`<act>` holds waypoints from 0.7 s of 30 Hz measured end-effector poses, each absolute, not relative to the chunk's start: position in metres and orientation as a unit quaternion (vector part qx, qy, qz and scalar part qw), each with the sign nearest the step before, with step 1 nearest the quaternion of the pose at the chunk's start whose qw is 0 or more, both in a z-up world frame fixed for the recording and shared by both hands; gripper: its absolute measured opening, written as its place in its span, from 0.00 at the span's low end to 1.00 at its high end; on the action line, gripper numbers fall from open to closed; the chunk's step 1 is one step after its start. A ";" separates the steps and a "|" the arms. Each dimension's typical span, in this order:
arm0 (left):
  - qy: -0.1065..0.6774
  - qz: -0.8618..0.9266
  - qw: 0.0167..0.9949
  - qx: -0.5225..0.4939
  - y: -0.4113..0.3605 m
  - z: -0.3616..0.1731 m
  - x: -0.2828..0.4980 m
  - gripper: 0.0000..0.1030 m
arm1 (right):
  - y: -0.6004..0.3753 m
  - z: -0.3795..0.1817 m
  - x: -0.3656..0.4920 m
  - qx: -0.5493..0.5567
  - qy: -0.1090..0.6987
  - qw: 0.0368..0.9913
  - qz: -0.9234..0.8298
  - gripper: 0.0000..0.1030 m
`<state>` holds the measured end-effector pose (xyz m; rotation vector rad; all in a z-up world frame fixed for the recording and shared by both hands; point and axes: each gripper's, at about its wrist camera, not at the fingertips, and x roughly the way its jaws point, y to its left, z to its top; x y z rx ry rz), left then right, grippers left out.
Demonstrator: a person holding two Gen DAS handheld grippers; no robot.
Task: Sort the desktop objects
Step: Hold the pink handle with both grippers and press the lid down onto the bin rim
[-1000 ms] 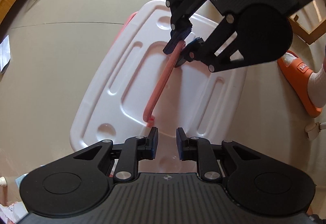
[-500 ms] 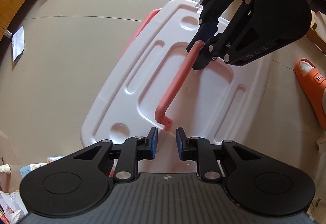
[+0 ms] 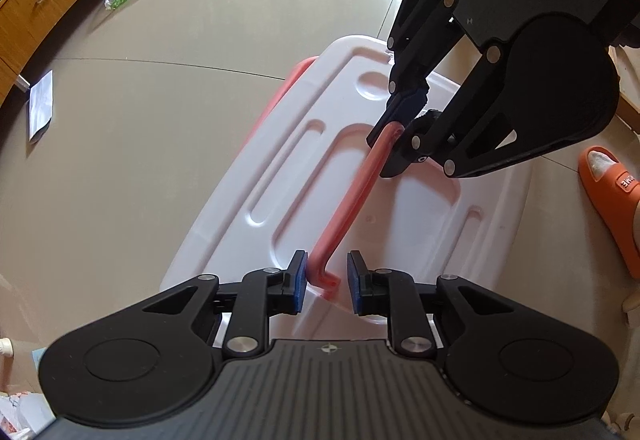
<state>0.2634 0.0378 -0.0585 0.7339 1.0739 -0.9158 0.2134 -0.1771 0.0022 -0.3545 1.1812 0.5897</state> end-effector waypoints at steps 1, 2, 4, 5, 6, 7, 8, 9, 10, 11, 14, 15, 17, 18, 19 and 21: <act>0.482 -0.409 0.702 0.327 0.036 -0.057 0.261 0.21 | -0.177 0.004 0.213 -0.166 0.545 0.776 0.272 0.11; 0.482 -0.407 0.704 0.326 0.038 -0.049 0.258 0.21 | -0.177 0.006 0.213 -0.169 0.541 0.778 0.272 0.11; 0.487 -0.399 0.706 0.325 0.050 -0.032 0.253 0.21 | -0.177 0.012 0.213 -0.172 0.529 0.785 0.273 0.11; 0.488 -0.395 0.707 0.325 0.052 -0.030 0.252 0.21 | -0.177 0.016 0.213 -0.172 0.522 0.789 0.275 0.11; 0.488 -0.392 0.709 0.325 0.052 -0.029 0.252 0.21 | -0.177 0.018 0.213 -0.174 0.516 0.792 0.274 0.11; 0.488 -0.389 0.711 0.324 0.053 -0.027 0.252 0.21 | -0.176 0.020 0.213 -0.182 0.511 0.794 0.274 0.11; 0.488 -0.386 0.713 0.322 0.055 -0.025 0.251 0.21 | -0.174 0.022 0.213 -0.191 0.506 0.796 0.274 0.10; 0.488 -0.384 0.715 0.321 0.056 -0.023 0.251 0.21 | -0.173 0.023 0.212 -0.200 0.501 0.797 0.273 0.10; 0.487 -0.383 0.716 0.323 0.055 -0.023 0.251 0.21 | -0.174 0.023 0.212 -0.205 0.499 0.797 0.272 0.10; 0.486 -0.382 0.716 0.324 0.055 -0.023 0.250 0.21 | -0.176 0.021 0.212 -0.208 0.498 0.797 0.270 0.10; 0.481 -0.379 0.716 0.334 0.050 -0.025 0.248 0.21 | -0.180 0.009 0.214 -0.207 0.504 0.796 0.264 0.11; 0.480 -0.379 0.716 0.338 0.047 -0.026 0.247 0.21 | -0.180 0.004 0.215 -0.204 0.507 0.795 0.262 0.11; 0.477 -0.377 0.715 0.344 0.045 -0.028 0.244 0.21 | -0.188 -0.003 0.215 -0.199 0.512 0.794 0.259 0.11; 0.477 -0.376 0.715 0.345 0.045 -0.028 0.243 0.21 | -0.192 -0.007 0.214 -0.195 0.515 0.794 0.258 0.11; 0.478 -0.374 0.715 0.345 0.044 -0.029 0.243 0.21 | -0.195 -0.010 0.214 -0.189 0.517 0.795 0.257 0.11; 0.480 -0.370 0.715 0.349 0.047 -0.029 0.237 0.21 | -0.200 -0.013 0.214 -0.177 0.518 0.797 0.255 0.11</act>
